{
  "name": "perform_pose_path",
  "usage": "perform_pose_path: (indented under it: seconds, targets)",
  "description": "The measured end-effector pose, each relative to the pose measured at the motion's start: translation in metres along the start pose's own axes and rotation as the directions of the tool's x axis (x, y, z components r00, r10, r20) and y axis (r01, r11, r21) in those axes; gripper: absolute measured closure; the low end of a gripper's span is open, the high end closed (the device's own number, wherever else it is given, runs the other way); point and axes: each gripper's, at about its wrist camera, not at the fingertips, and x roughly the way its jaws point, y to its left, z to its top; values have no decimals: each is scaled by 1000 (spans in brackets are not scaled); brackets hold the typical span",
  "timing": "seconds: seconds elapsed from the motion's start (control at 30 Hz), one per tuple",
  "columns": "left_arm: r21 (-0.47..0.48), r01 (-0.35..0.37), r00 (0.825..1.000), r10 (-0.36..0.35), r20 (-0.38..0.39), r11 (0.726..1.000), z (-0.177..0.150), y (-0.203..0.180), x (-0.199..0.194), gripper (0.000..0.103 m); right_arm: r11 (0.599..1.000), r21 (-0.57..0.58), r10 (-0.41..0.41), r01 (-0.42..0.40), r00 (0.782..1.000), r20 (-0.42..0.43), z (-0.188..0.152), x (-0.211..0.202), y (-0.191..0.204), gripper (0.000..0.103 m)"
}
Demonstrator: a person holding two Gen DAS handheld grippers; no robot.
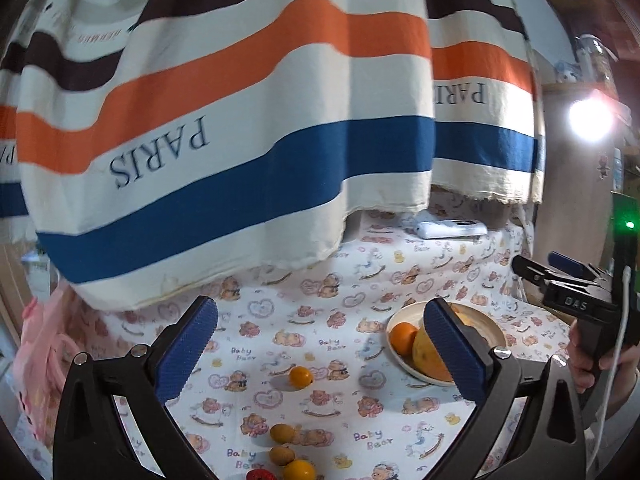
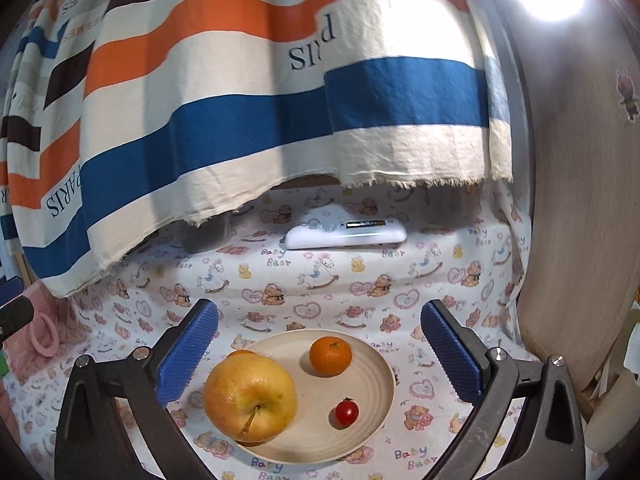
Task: Organize fruits
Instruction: 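Move the left gripper to the small yellow fruit and grasp it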
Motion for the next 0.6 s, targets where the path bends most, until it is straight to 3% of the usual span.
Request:
perform_pose_path:
  seconds: [0.07, 0.17, 0.23, 0.33, 0.5, 0.6]
  targets:
    - [6, -45, 998, 45, -51, 999, -2, 3, 8, 1, 1000, 0, 8, -8, 1000, -3, -2, 1, 2, 1]
    - [-6, -47, 993, 46, -108, 999, -8, 11, 14, 1, 1000, -5, 17, -17, 1000, -14, -4, 2, 5, 1]
    - [16, -76, 982, 77, -174, 997, -14, 13, 21, 1, 1000, -8, 15, -16, 1000, -19, -5, 3, 7, 1]
    - [78, -103, 949, 121, -293, 992, -22, 14, 36, 6, 1000, -10, 25, -25, 999, -35, -8, 7, 10, 1]
    - [-9, -39, 877, 30, -480, 999, -44, 28, 63, 33, 999, -15, 48, -49, 996, -77, -14, 14, 16, 1]
    - [-58, -27, 835, -10, -550, 998, -56, 33, 76, 33, 997, -39, 56, -60, 993, -101, -18, 20, 21, 1]
